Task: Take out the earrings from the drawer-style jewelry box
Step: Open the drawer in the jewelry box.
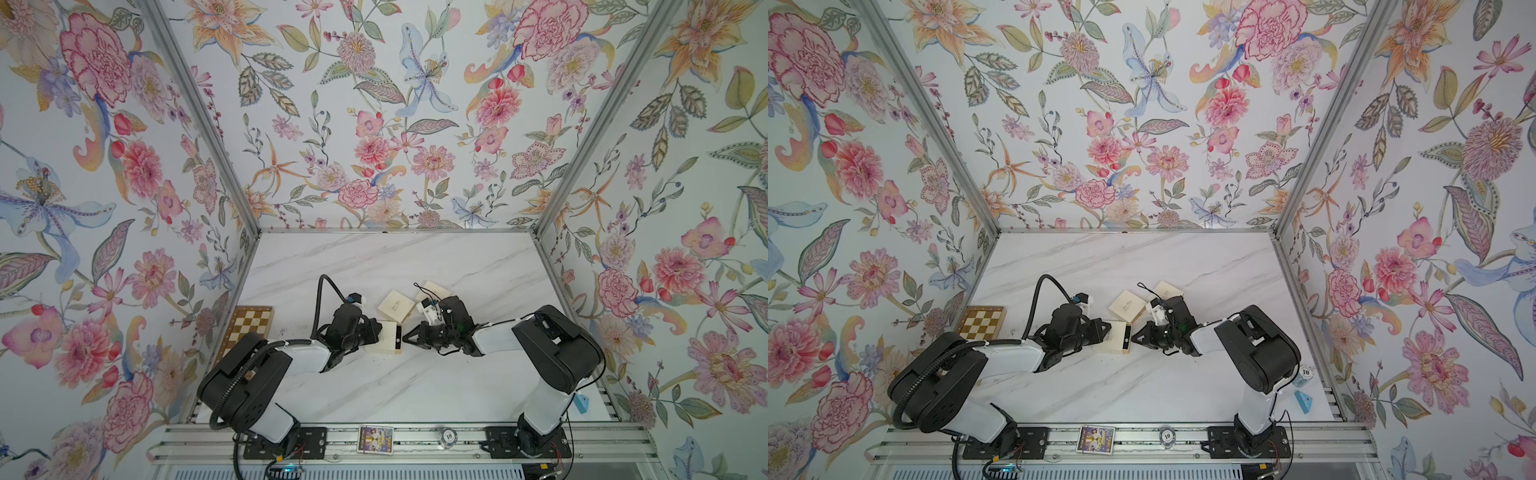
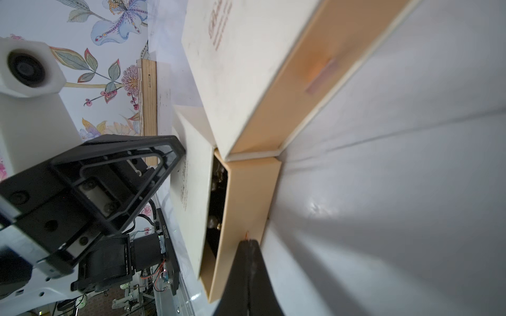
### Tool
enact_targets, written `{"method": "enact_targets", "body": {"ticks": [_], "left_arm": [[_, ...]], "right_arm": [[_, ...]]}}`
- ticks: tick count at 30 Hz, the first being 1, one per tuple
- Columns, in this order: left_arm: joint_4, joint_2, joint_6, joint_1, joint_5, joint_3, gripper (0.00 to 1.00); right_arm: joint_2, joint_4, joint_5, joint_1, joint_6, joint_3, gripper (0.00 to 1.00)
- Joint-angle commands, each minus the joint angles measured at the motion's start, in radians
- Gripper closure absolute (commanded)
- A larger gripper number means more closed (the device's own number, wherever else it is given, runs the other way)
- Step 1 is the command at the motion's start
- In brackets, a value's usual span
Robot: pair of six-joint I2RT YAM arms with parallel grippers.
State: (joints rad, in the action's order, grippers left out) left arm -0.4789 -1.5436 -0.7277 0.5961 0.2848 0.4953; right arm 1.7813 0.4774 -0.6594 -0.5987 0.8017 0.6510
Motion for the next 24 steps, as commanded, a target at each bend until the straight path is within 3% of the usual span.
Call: {"method": "enact_targets", "body": {"ticks": [1, 14, 24], "left_arm": [[0.216, -0.036, 0.007, 0.004, -0.047, -0.064, 1.0], [0.229, -0.03, 0.018, 0.004, -0.046, -0.067, 1.0], [0.213, -0.072, 0.025, 0.01, -0.024, -0.031, 1.0]], "right_arm": [[-0.045, -0.064, 0.034, 0.023, -0.01, -0.031, 1.0], [-0.146, -0.288, 0.086, 0.078, -0.134, -0.039, 1.0], [-0.103, -0.392, 0.12, -0.026, -0.214, 0.006, 1.0]]}}
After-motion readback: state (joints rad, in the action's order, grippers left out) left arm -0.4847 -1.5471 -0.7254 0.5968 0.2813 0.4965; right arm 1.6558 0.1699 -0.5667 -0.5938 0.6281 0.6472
